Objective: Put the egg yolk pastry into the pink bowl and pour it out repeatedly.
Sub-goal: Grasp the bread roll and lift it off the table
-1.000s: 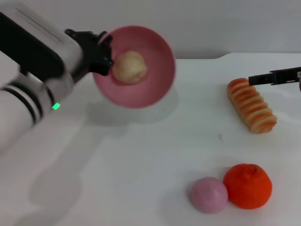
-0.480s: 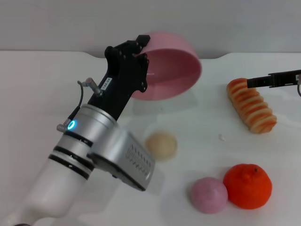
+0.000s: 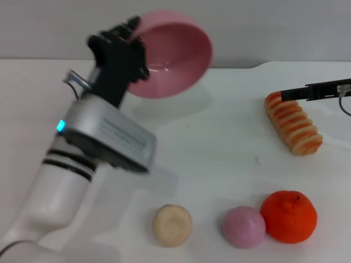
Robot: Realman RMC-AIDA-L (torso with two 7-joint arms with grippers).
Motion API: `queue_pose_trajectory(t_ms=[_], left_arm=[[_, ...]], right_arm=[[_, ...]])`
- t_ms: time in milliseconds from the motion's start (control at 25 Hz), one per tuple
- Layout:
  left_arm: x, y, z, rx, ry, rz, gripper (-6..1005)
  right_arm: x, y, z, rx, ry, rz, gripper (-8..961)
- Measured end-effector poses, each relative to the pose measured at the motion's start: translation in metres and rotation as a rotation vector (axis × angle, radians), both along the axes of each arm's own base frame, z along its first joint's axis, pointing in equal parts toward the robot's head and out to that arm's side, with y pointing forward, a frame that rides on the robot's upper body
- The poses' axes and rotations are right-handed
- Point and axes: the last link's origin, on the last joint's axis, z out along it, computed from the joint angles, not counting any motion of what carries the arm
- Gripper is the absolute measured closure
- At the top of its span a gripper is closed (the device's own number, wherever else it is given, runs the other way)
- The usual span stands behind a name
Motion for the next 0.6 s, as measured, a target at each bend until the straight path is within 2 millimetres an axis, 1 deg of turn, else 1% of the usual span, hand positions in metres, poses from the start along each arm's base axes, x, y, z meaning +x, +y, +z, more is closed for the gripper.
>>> queue_pose_trajectory(t_ms=[80,240,440,520,560,600], left_arm=[[-0.003,0.011,0.012,-0.029,-0.154,0.088,995],[-0.010,0.032,0.030,-0.138,-0.322,0.235,997],[-0.025,0.059,0.045,-0.466,-0.468,0.471,999],[-0.029,0.067,0.050,-0.595,-0.512,0.558,1000],[-0.029,0.067,0.050,-0.595,-0.512,0.558,1000],[-0.035,0.074,0.062,-0.716,-0.584,0.657,1000]], right_arm=[[-0.001,0.000,-0.002,-0.008,-0.008,0.017,441],[-0.007,-0.001,-0.011,-0.052,-0.044,0.065,444],[-0.019,0.000,-0.024,-0.105,-0.084,0.123,448],[-0.025,0.000,-0.029,-0.128,-0.101,0.152,450],[-0.028,0.000,-0.032,-0.142,-0.114,0.173,451],[-0.030,-0.001,-0.035,-0.160,-0.131,0.199,451]])
